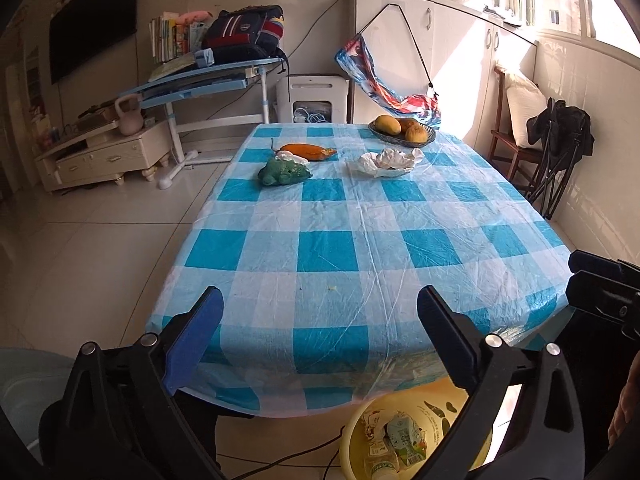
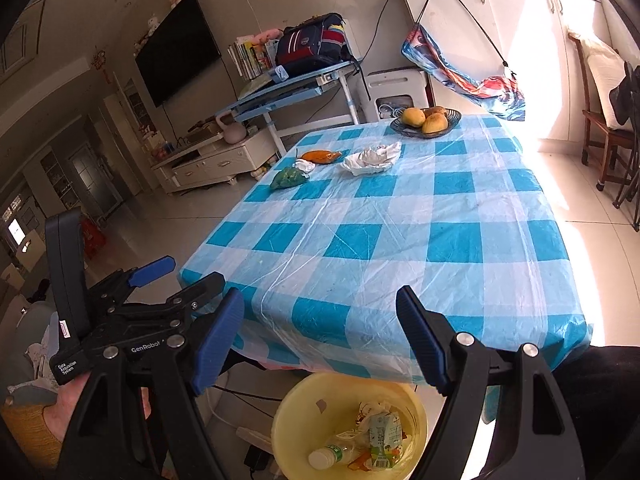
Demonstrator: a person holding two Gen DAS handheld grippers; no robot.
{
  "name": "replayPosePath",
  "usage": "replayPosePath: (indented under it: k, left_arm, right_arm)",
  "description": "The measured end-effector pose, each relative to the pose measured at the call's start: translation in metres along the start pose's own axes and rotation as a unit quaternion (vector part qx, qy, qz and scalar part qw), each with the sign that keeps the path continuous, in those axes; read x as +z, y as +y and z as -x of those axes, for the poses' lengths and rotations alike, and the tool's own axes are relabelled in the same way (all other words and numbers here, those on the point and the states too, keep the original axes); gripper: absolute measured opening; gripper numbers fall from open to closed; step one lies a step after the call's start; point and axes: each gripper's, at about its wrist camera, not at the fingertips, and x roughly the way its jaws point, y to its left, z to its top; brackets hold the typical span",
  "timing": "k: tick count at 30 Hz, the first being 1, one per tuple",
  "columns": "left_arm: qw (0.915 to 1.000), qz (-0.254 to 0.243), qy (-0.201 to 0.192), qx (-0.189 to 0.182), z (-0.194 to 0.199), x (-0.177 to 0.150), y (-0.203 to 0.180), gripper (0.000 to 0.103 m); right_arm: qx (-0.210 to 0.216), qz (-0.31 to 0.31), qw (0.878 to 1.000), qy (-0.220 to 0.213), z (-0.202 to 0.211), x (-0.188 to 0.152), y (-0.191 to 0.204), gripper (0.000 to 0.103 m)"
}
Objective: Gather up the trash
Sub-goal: 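Move both tools back over the table toward the remaining items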
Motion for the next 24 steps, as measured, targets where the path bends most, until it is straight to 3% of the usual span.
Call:
replayPosePath:
  k: [11,24]
  left_arm:
    - [0.9985,0.05,-0.004,0.022,-0.063,0.057,0.045,0.094]
    - [0.9964,0.081,0.01,0.023,-0.145,0.104,0.048,0.094]
  right_arm:
    - [0.012,0.063,0.998,0.023,-0.069,0.061,0.0,0.075]
    - [-0.017,0.079,0.996,0.025,-0.14,0.13,-0.041,0.075]
